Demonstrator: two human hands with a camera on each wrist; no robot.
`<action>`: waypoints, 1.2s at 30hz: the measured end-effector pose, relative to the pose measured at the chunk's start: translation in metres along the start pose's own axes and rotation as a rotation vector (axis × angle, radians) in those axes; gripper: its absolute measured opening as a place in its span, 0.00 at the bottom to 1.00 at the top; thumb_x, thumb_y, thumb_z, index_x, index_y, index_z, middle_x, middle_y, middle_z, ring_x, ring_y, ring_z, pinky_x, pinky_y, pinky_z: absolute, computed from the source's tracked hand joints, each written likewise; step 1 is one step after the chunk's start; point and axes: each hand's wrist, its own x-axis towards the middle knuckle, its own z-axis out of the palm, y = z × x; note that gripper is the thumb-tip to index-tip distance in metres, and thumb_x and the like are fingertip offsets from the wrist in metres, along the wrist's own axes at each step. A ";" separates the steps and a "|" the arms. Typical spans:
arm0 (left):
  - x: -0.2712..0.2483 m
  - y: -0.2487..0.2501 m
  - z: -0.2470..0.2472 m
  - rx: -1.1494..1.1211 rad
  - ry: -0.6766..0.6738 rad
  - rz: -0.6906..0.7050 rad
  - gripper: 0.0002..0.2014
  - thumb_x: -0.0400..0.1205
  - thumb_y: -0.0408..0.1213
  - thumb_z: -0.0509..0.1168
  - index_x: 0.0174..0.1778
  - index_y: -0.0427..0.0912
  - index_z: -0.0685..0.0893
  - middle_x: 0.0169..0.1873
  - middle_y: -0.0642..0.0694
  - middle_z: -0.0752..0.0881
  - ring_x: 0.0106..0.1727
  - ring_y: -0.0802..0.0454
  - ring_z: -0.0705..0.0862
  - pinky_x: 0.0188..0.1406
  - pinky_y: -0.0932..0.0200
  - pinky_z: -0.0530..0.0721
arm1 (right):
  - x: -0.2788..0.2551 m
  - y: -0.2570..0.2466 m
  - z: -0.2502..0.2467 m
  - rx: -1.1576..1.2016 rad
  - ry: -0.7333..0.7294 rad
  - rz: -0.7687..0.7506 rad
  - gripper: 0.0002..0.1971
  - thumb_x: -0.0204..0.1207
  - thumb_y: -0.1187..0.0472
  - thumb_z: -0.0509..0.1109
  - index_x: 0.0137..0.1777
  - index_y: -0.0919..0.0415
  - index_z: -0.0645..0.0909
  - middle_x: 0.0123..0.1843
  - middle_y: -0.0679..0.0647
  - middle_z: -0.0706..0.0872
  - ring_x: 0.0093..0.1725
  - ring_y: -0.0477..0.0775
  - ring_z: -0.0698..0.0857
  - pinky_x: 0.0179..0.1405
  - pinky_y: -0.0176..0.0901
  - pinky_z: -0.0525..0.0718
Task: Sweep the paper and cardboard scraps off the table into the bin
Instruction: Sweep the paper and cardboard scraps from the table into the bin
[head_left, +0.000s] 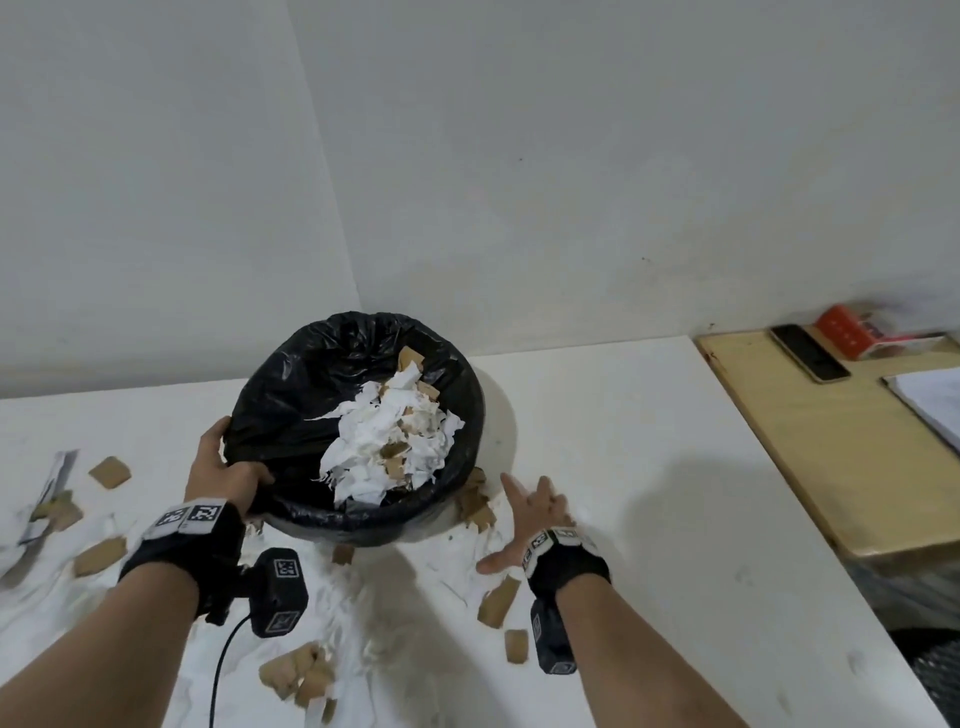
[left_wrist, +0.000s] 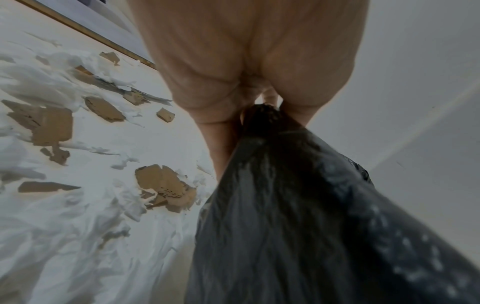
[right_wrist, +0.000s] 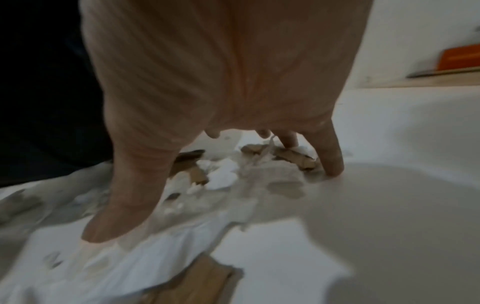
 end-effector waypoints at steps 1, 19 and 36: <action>0.001 -0.001 -0.003 0.002 0.003 0.001 0.41 0.73 0.14 0.62 0.81 0.51 0.70 0.56 0.39 0.81 0.40 0.40 0.79 0.16 0.64 0.79 | 0.004 -0.007 0.005 -0.056 0.014 -0.027 0.67 0.42 0.31 0.82 0.79 0.33 0.43 0.81 0.61 0.47 0.78 0.76 0.51 0.72 0.75 0.59; -0.003 -0.015 -0.029 -0.062 -0.014 -0.061 0.42 0.71 0.15 0.63 0.78 0.58 0.72 0.57 0.36 0.83 0.48 0.35 0.83 0.50 0.35 0.88 | 0.002 -0.011 0.017 -0.103 0.146 -0.292 0.20 0.78 0.68 0.63 0.67 0.53 0.82 0.55 0.62 0.80 0.58 0.65 0.83 0.48 0.40 0.75; -0.040 -0.011 -0.049 0.084 -0.042 -0.041 0.44 0.69 0.19 0.62 0.79 0.60 0.70 0.54 0.35 0.85 0.45 0.33 0.85 0.45 0.38 0.89 | -0.071 -0.111 -0.148 0.407 0.498 -0.357 0.05 0.67 0.67 0.78 0.40 0.69 0.90 0.39 0.58 0.90 0.37 0.48 0.82 0.38 0.30 0.74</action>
